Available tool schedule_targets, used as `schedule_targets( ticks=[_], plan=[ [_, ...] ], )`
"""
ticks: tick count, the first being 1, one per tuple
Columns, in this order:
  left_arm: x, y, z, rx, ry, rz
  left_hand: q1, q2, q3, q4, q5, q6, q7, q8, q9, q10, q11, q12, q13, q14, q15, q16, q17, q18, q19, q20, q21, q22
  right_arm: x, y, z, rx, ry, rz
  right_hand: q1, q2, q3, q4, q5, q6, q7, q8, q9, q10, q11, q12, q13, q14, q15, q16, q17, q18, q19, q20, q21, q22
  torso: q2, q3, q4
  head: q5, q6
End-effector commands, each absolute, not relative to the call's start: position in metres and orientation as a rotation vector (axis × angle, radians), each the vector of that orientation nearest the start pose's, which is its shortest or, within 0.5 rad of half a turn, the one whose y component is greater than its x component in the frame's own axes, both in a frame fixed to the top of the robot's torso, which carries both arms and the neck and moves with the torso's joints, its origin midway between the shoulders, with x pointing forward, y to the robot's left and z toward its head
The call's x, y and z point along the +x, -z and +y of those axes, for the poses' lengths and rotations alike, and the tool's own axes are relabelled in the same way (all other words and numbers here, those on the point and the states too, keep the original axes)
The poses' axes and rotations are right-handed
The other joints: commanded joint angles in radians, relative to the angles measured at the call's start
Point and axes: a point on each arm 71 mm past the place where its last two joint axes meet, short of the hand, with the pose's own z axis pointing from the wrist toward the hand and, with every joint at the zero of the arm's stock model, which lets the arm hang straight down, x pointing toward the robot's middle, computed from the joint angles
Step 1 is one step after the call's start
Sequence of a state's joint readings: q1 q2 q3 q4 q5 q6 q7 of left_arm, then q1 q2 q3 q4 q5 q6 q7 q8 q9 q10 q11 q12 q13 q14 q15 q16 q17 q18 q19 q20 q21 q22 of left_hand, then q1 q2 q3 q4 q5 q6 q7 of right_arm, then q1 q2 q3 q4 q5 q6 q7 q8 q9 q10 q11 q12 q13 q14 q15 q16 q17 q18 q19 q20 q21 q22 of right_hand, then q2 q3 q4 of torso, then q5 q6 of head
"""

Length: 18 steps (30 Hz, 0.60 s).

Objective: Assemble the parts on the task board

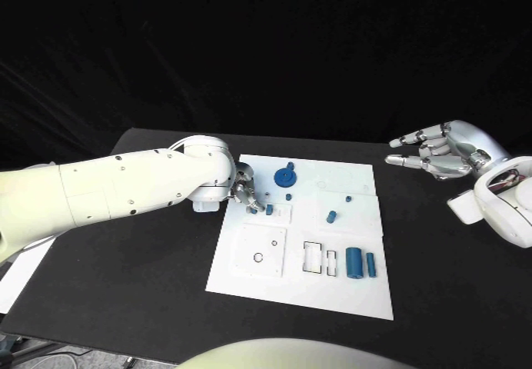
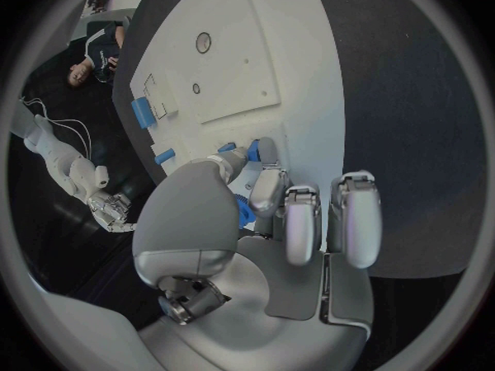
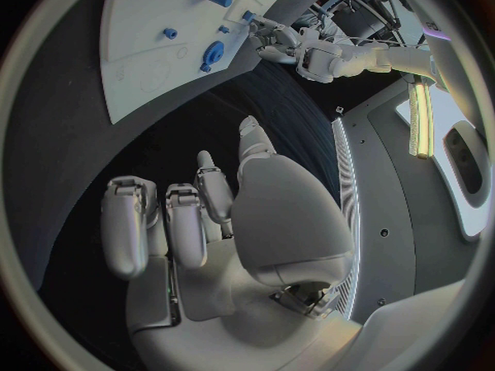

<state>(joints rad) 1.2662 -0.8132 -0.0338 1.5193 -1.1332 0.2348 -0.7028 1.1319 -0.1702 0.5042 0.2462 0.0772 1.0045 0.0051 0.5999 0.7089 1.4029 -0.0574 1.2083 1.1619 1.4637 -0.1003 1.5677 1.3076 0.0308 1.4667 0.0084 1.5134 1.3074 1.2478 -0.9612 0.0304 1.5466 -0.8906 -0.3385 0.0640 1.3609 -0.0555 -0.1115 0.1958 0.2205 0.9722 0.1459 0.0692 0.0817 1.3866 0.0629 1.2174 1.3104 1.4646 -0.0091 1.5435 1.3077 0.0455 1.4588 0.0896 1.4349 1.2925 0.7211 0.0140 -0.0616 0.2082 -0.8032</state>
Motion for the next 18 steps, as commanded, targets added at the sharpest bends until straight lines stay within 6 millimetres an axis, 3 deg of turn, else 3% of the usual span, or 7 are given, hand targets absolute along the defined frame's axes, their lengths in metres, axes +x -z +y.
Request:
schedule_targets(
  ticks=[1,8,18],
  plan=[
    [0.4849,0.2017,0.2162,-0.137,0.133,2.382,-0.017,-0.007,-0.008,0.015,0.003,0.007,0.002,-0.001,0.001,0.008,0.000,0.003,0.001,0.107,-0.008,0.003,0.263,-0.015,0.081,-0.006,0.007,0.205,0.4953,0.1314,-0.2531,0.336,-0.966,1.589,-0.004,0.009,-0.008,-0.001,-0.003,0.007,0.001,-0.001,0.002,-0.002,-0.003,-0.003,0.002,0.094,-0.007,-0.007,0.213,0.013,-0.006,-0.003,-0.006,-0.001,0.000,0.0002,-0.0001,0.000,0.001],
    [0.4860,0.2014,0.2188,-0.154,0.131,2.372,-0.050,-0.020,-0.043,0.041,0.004,0.012,0.002,-0.001,0.002,0.008,0.000,0.002,0.001,0.107,-0.009,0.003,0.263,-0.015,0.082,-0.006,0.008,0.207,0.4952,0.1315,-0.2535,0.336,-0.965,1.591,-0.006,0.009,-0.010,0.000,-0.003,0.007,0.001,-0.001,0.002,-0.003,-0.003,-0.005,0.001,0.093,-0.007,-0.007,0.212,0.014,-0.007,-0.003,-0.007,-0.002,0.000,-0.0002,0.0001,0.000,0.004],
    [0.4845,0.1981,0.2207,-0.204,0.161,2.336,-0.115,-0.027,-0.109,0.047,0.006,0.020,0.001,0.001,0.004,0.011,-0.001,0.005,0.004,0.107,-0.009,0.003,0.263,-0.017,0.085,-0.007,0.014,0.214,0.4956,0.1318,-0.2536,0.336,-0.965,1.593,-0.008,0.009,-0.011,0.001,-0.002,0.007,0.001,-0.001,0.001,-0.004,-0.003,-0.005,0.000,0.093,-0.007,-0.008,0.211,0.014,-0.007,-0.003,-0.008,-0.003,0.000,-0.0015,-0.0002,-0.001,0.006]
  ],
)
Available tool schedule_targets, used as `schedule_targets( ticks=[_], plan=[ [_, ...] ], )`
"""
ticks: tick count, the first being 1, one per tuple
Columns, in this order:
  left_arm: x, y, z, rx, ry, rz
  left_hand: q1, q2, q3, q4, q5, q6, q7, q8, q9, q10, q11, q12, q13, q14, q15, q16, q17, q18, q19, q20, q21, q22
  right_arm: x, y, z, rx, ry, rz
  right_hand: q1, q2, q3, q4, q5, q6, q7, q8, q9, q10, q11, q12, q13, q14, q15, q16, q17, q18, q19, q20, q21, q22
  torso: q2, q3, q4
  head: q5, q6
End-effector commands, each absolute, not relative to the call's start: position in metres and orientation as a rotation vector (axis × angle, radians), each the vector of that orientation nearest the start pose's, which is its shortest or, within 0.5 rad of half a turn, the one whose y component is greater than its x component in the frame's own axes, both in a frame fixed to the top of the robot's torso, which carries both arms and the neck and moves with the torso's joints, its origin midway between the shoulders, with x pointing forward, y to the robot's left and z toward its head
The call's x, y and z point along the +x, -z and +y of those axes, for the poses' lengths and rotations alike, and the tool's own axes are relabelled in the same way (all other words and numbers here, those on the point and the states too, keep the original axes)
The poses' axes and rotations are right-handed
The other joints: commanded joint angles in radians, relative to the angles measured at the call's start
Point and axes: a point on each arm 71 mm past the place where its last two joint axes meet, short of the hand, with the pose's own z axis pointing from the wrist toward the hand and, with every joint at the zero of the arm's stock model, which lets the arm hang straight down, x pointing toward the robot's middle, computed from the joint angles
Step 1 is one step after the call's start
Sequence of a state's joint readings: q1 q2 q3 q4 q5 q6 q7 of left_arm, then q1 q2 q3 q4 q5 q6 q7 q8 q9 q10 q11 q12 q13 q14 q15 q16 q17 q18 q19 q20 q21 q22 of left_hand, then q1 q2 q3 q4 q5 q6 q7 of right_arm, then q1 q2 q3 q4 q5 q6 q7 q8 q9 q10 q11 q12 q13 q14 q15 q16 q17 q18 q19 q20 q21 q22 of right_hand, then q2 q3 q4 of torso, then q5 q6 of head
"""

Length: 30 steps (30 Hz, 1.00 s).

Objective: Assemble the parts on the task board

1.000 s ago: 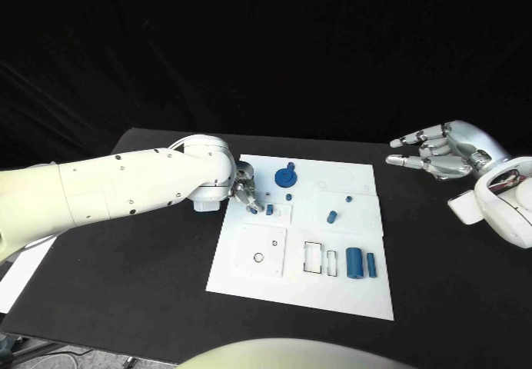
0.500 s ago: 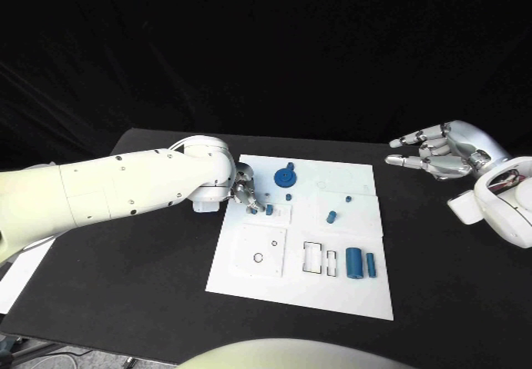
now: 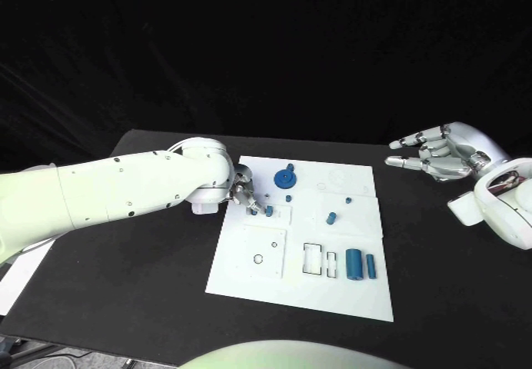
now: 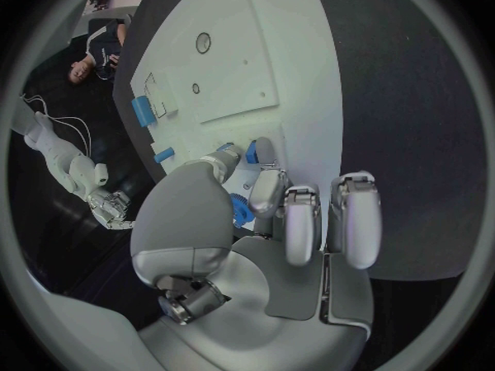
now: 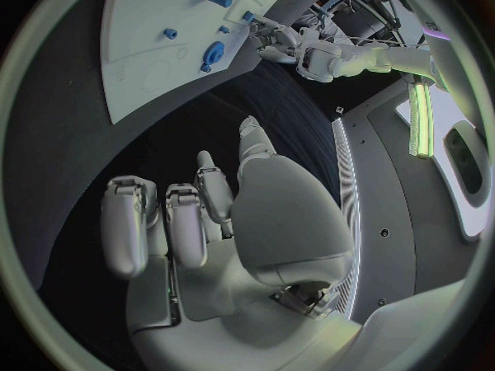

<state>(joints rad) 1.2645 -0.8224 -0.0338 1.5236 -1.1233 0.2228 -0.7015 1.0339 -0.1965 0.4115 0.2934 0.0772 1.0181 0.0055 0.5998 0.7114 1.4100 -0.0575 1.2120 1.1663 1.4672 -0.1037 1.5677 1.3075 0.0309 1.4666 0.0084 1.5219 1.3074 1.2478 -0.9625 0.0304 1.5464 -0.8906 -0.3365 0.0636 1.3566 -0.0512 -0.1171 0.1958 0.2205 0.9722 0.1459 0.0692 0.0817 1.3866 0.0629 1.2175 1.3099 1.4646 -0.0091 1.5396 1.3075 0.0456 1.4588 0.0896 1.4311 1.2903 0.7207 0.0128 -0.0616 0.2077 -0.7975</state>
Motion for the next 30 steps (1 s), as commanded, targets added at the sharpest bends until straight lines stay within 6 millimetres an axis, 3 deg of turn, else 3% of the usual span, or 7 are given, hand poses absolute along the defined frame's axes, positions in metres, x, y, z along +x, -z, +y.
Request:
schedule_targets(
  ticks=[1,16,18,21,23,26,30],
  plan=[
    [0.484,0.198,0.221,-0.211,0.165,2.333,-0.026,-0.001,-0.027,0.001,0.007,0.007,0.000,0.001,0.002,0.004,-0.001,0.001,-0.001,0.104,-0.006,0.003,0.263,-0.017,0.085,-0.007,0.005,0.214,0.496,0.132,-0.254,0.336,-0.965,1.593,-0.003,0.005,-0.006,0.001,-0.002,0.007,0.001,-0.001,0.002,-0.004,-0.003,-0.005,0.001,0.093,-0.007,-0.004,0.211,0.014,-0.007,-0.003,-0.004,-0.001,0.000,0.0000,-0.0004,-0.001,0.000],
    [0.480,0.184,0.231,-0.313,0.241,2.245,-0.085,0.012,-0.123,0.003,0.014,-0.001,0.000,0.001,0.004,-0.006,-0.003,-0.016,-0.020,0.104,-0.009,0.003,0.263,-0.011,0.076,-0.010,-0.014,0.193,0.496,0.133,-0.254,0.339,-0.962,1.596,-0.003,0.005,-0.006,0.001,-0.002,0.007,0.001,-0.001,0.002,-0.004,-0.003,-0.005,0.001,0.093,-0.007,-0.004,0.211,0.014,-0.007,-0.003,-0.004,-0.001,0.000,0.0006,0.0004,-0.002,0.002],
    [0.480,0.182,0.233,-0.333,0.273,2.221,-0.076,0.018,-0.123,0.002,0.014,-0.018,0.004,-0.004,0.003,-0.026,0.001,-0.046,-0.050,0.104,-0.008,0.003,0.263,-0.002,0.063,-0.010,-0.045,0.161,0.496,0.134,-0.254,0.339,-0.961,1.596,-0.006,0.005,-0.008,0.003,-0.001,0.007,0.001,-0.001,0.001,-0.003,-0.003,-0.005,0.001,0.093,-0.007,-0.005,0.210,0.014,-0.007,-0.003,-0.004,-0.002,0.000,0.0005,0.0007,-0.003,0.001],
    [0.481,0.177,0.232,-0.379,0.379,2.159,-0.042,0.032,-0.090,0.000,0.012,-0.071,0.024,-0.020,-0.005,-0.112,0.017,-0.166,-0.174,0.103,0.003,0.002,0.262,0.026,0.017,-0.002,-0.151,0.053,0.496,0.134,-0.255,0.340,-0.960,1.596,-0.006,0.005,-0.008,0.003,-0.001,0.007,0.001,-0.001,0.001,-0.003,-0.003,-0.005,0.001,0.093,-0.007,-0.005,0.210,0.014,-0.007,-0.003,-0.004,-0.002,0.000,0.0010,0.0006,-0.004,0.001],
    [0.483,0.173,0.229,-0.394,0.461,2.104,0.013,0.023,-0.050,0.003,0.010,-0.132,0.052,-0.035,-0.020,-0.250,0.045,-0.339,-0.348,0.063,0.020,-0.074,0.161,0.072,-0.079,0.015,-0.362,-0.150,0.496,0.134,-0.255,0.341,-0.959,1.597,-0.006,0.005,-0.009,0.003,0.000,0.007,0.001,-0.001,0.001,-0.003,-0.003,-0.005,0.001,0.093,-0.007,-0.005,0.209,0.014,-0.008,-0.003,-0.005,-0.002,0.000,0.0008,0.0009,-0.008,0.004],
    [0.486,0.164,0.218,-0.361,0.627,1.983,0.137,-0.003,-0.003,-0.034,0.009,-0.233,0.100,-0.051,-0.040,-0.401,0.090,-0.426,-0.414,-0.106,0.068,-0.342,-0.132,0.140,-0.293,0.047,-0.775,-0.512,0.496,0.135,-0.255,0.342,-0.958,1.598,-0.006,0.005,-0.009,0.003,0.000,0.007,0.001,-0.001,0.001,-0.003,-0.003,-0.005,0.001,0.093,-0.007,-0.005,0.209,0.014,-0.008,-0.003,-0.005,-0.002,0.000,0.0006,0.0002,-0.013,0.006],
    [0.488,0.156,0.200,-0.225,0.757,1.842,0.309,-0.018,0.072,-0.101,-0.003,-0.283,0.138,-0.092,-0.099,-0.517,0.130,-0.541,-0.507,-0.313,0.102,-0.653,-0.430,0.144,-0.348,0.080,-0.896,-0.591,0.496,0.135,-0.255,0.343,-0.959,1.599,-0.006,0.005,-0.009,0.003,0.000,0.007,0.001,-0.001,0.001,-0.003,-0.003,-0.005,0.001,0.093,-0.007,-0.005,0.209,0.014,-0.008,-0.003,-0.005,-0.002,0.001,0.0006,-0.0003,-0.022,0.012]
  ],
)
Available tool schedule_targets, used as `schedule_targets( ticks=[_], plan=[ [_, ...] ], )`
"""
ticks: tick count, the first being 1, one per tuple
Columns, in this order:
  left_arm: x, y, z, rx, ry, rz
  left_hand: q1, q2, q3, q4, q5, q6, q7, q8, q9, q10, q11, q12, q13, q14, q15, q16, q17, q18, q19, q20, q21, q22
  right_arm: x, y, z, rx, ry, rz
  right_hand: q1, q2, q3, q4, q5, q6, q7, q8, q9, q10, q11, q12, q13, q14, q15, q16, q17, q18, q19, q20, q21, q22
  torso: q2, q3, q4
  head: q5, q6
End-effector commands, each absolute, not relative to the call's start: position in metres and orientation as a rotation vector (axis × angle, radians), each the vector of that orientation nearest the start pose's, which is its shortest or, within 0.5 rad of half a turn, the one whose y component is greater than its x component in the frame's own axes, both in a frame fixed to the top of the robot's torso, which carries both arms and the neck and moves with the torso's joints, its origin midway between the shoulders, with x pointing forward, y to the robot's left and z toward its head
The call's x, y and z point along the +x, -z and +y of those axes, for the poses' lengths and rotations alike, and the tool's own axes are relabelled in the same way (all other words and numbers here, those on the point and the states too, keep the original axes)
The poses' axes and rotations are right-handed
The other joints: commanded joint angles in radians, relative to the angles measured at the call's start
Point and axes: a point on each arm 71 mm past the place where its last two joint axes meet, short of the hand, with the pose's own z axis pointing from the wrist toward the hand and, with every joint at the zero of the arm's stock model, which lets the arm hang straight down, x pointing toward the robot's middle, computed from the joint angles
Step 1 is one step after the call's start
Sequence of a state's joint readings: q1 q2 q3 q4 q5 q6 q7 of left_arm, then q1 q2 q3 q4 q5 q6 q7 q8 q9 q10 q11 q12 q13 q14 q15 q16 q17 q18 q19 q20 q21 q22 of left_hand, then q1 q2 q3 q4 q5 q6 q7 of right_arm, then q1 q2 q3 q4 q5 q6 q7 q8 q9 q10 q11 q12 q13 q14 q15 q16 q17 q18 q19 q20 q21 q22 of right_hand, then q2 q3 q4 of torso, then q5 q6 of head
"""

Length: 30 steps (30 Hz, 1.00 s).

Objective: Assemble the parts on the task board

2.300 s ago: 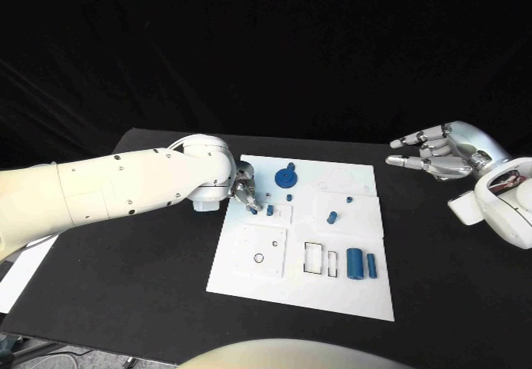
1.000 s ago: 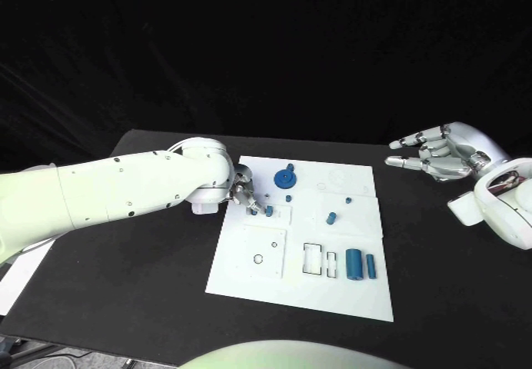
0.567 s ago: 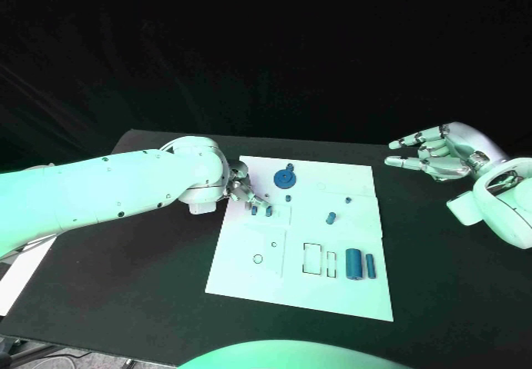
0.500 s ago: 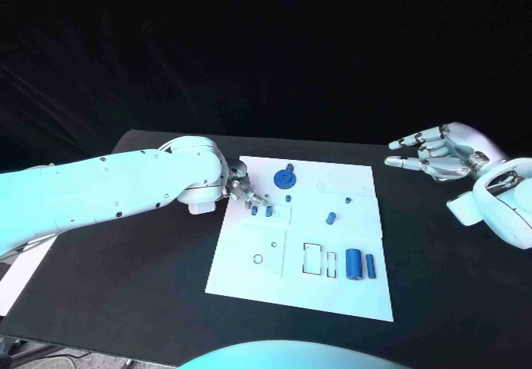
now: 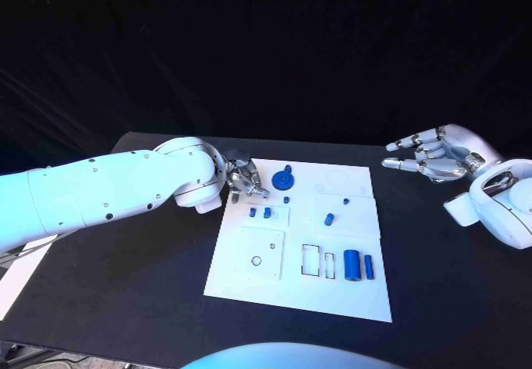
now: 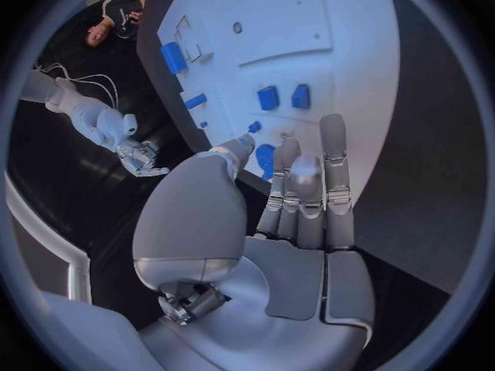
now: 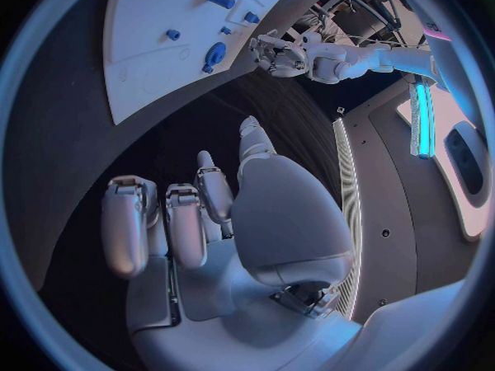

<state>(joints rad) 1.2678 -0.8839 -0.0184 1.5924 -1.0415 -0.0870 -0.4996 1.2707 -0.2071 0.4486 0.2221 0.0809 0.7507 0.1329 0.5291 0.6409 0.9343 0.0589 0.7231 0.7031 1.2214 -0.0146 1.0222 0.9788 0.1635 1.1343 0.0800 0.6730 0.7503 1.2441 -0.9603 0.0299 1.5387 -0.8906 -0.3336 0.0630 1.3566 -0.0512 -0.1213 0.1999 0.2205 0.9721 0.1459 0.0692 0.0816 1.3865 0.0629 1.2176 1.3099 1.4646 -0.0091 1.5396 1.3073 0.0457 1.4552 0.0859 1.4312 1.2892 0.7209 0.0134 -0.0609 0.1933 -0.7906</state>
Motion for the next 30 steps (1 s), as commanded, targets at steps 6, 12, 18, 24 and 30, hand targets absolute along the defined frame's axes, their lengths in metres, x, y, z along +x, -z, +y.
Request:
schedule_targets(
  ticks=[6,12,18,24,30],
  plan=[
    [0.487,0.155,0.174,0.010,0.804,1.706,0.166,-0.048,0.069,-0.088,-0.012,0.049,0.017,-0.160,-0.218,-0.009,0.020,-0.254,-0.279,-0.031,0.013,-0.184,-0.203,0.017,0.048,0.020,-0.098,-0.085,0.496,0.136,-0.254,0.343,-0.961,1.601,-0.007,0.005,-0.005,0.000,0.001,0.007,0.001,-0.001,0.002,-0.003,-0.003,-0.004,0.001,0.093,-0.007,-0.006,0.209,0.014,-0.003,0.001,-0.004,0.000,0.002,-0.0010,-0.0027,-0.015,0.010],
    [0.490,0.166,0.159,0.139,0.727,1.706,0.157,-0.059,0.024,-0.096,-0.012,0.129,0.009,-0.244,-0.337,0.017,0.028,-0.359,-0.423,0.063,0.016,-0.086,-0.140,0.018,0.111,0.019,-0.109,-0.103,0.496,0.137,-0.254,0.343,-0.962,1.601,-0.007,0.006,-0.005,0.000,0.001,0.007,0.001,-0.001,0.002,-0.003,-0.003,-0.004,0.001,0.093,-0.007,-0.006,0.209,0.014,-0.003,0.001,-0.004,0.001,0.001,0.0016,-0.0005,-0.019,0.012],
    [0.495,0.176,0.152,0.193,0.648,1.746,0.159,-0.047,-0.024,-0.096,-0.010,0.192,0.005,-0.289,-0.404,0.053,0.025,-0.409,-0.509,0.204,0.012,0.163,0.096,0.012,0.212,0.015,-0.048,-0.062,0.496,0.137,-0.253,0.342,-0.963,1.601,-0.007,0.006,-0.005,0.000,0.001,0.007,0.001,-0.001,0.002,-0.003,-0.003,-0.004,0.001,0.093,-0.007,-0.006,0.209,0.014,-0.003,0.001,-0.004,0.001,0.001,0.0004,-0.0012,-0.022,0.014],
    [0.498,0.183,0.147,0.232,0.587,1.798,0.162,-0.043,-0.040,-0.090,-0.009,0.241,0.000,-0.326,-0.452,0.111,0.018,-0.447,-0.569,0.276,0.006,0.334,0.273,-0.034,0.314,0.006,0.233,0.192,0.496,0.137,-0.253,0.342,-0.964,1.601,-0.007,0.006,-0.005,0.000,0.001,0.007,0.001,-0.001,0.002,-0.003,-0.003,-0.004,0.001,0.093,-0.007,-0.006,0.209,0.014,-0.003,0.001,-0.004,0.001,0.001,0.0008,-0.0023,-0.020,0.011],
    [0.501,0.189,0.147,0.248,0.533,1.850,0.155,-0.046,-0.054,-0.083,-0.008,0.267,-0.003,-0.345,-0.474,0.147,0.014,-0.469,-0.595,0.287,0.000,0.352,0.280,-0.048,0.341,0.001,0.324,0.276,0.496,0.137,-0.253,0.341,-0.964,1.601,-0.007,0.006,-0.005,0.000,0.001,0.007,0.001,-0.001,0.002,-0.003,-0.003,-0.004,0.001,0.093,-0.007,-0.006,0.209,0.014,-0.003,0.001,-0.004,0.001,0.001,0.0006,-0.0001,-0.022,0.008]
  ],
)
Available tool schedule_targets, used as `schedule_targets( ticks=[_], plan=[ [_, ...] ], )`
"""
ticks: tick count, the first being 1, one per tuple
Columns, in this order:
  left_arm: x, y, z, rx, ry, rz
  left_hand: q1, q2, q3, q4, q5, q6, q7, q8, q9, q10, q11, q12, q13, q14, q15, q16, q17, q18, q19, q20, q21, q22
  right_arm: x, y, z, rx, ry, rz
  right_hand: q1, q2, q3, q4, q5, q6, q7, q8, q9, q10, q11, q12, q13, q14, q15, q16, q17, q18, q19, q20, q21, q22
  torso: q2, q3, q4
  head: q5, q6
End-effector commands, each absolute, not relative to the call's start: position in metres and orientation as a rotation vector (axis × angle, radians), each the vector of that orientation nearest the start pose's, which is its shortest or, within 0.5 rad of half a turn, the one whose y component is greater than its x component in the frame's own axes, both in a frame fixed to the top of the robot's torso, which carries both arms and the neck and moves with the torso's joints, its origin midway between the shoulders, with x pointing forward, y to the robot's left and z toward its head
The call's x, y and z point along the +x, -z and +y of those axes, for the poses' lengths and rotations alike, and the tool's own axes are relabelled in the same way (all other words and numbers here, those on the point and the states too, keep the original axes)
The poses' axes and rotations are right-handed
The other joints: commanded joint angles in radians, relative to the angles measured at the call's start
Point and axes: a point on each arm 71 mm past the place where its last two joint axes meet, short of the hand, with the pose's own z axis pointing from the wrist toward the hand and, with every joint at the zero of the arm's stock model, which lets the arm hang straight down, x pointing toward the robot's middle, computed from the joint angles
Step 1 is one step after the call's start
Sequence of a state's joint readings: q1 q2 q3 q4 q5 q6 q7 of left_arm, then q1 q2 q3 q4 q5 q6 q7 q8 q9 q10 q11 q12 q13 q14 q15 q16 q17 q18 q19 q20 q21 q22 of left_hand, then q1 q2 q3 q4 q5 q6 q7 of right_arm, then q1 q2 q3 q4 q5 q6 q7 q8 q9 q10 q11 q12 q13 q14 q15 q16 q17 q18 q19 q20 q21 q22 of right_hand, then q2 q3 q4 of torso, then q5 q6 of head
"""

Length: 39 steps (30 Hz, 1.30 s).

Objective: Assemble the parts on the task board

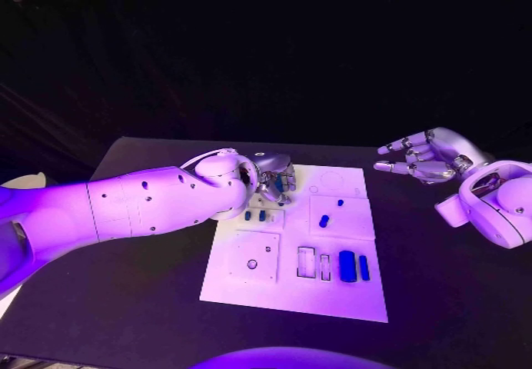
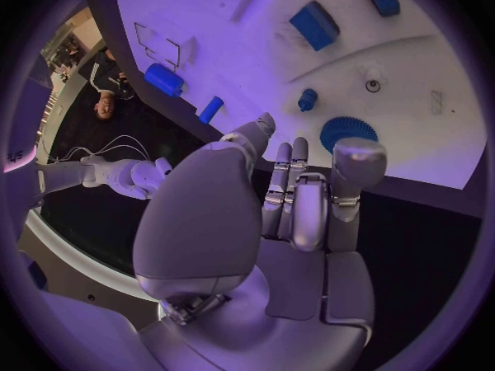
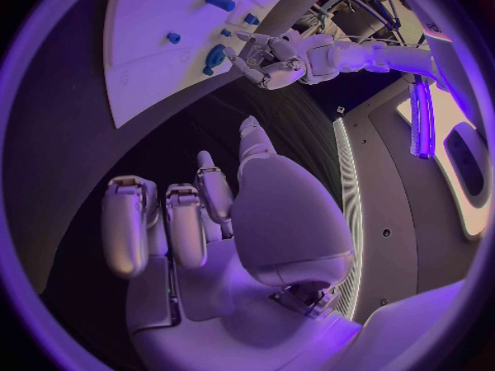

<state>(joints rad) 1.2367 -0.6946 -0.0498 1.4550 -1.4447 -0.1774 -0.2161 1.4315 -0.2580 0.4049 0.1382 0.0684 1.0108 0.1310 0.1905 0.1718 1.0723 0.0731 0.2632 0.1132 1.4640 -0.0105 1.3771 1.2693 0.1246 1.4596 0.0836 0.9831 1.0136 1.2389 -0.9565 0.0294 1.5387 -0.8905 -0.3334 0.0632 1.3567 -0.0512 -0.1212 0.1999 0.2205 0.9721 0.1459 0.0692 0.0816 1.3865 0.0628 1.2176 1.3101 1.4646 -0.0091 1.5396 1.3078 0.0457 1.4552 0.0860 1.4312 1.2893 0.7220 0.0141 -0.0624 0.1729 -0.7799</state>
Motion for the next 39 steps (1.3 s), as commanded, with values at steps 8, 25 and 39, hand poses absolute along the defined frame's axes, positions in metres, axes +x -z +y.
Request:
schedule_targets(
  ticks=[8,25,39],
  plan=[
    [0.503,0.197,0.148,0.245,0.500,1.878,-0.003,0.008,-0.015,0.001,0.008,0.014,0.001,-0.017,-0.015,0.018,0.000,-0.022,-0.017,0.042,-0.005,-0.017,-0.040,-0.014,0.025,-0.005,0.043,0.039,0.496,0.137,-0.252,0.341,-0.966,1.601,-0.007,0.007,-0.006,0.000,0.003,0.007,0.001,-0.001,0.002,-0.003,-0.003,-0.004,0.001,0.093,-0.007,-0.005,0.209,0.014,-0.004,0.001,-0.005,0.000,0.000,-0.0010,0.0013,-0.003,-0.005],
    [0.505,0.207,0.145,0.251,0.486,1.897,0.027,0.031,0.030,-0.012,0.013,0.046,-0.002,-0.033,-0.033,0.061,-0.005,-0.048,-0.038,0.046,-0.009,-0.009,-0.045,-0.017,0.028,-0.009,0.067,0.065,0.496,0.138,-0.252,0.340,-0.967,1.602,-0.007,0.007,-0.006,0.000,0.003,0.007,0.001,-0.001,0.002,-0.003,-0.003,-0.004,0.001,0.093,-0.007,-0.005,0.209,0.014,-0.004,0.001,-0.005,0.000,-0.001,0.0005,0.0020,-0.004,-0.009],
    [0.504,0.208,0.144,0.258,0.483,1.907,0.050,0.057,0.105,-0.046,0.011,0.100,-0.011,-0.036,-0.043,0.137,-0.020,-0.065,-0.039,0.048,-0.022,0.006,-0.040,-0.021,0.028,-0.018,0.096,0.096,0.496,0.138,-0.251,0.339,-0.969,1.603,-0.006,0.009,-0.007,0.000,0.005,0.008,0.001,0.000,0.002,-0.002,-0.003,-0.003,0.002,0.093,-0.007,-0.005,0.210,0.014,-0.003,0.001,-0.004,0.000,-0.001,-0.0001,0.0019,-0.003,-0.011]
  ],
)
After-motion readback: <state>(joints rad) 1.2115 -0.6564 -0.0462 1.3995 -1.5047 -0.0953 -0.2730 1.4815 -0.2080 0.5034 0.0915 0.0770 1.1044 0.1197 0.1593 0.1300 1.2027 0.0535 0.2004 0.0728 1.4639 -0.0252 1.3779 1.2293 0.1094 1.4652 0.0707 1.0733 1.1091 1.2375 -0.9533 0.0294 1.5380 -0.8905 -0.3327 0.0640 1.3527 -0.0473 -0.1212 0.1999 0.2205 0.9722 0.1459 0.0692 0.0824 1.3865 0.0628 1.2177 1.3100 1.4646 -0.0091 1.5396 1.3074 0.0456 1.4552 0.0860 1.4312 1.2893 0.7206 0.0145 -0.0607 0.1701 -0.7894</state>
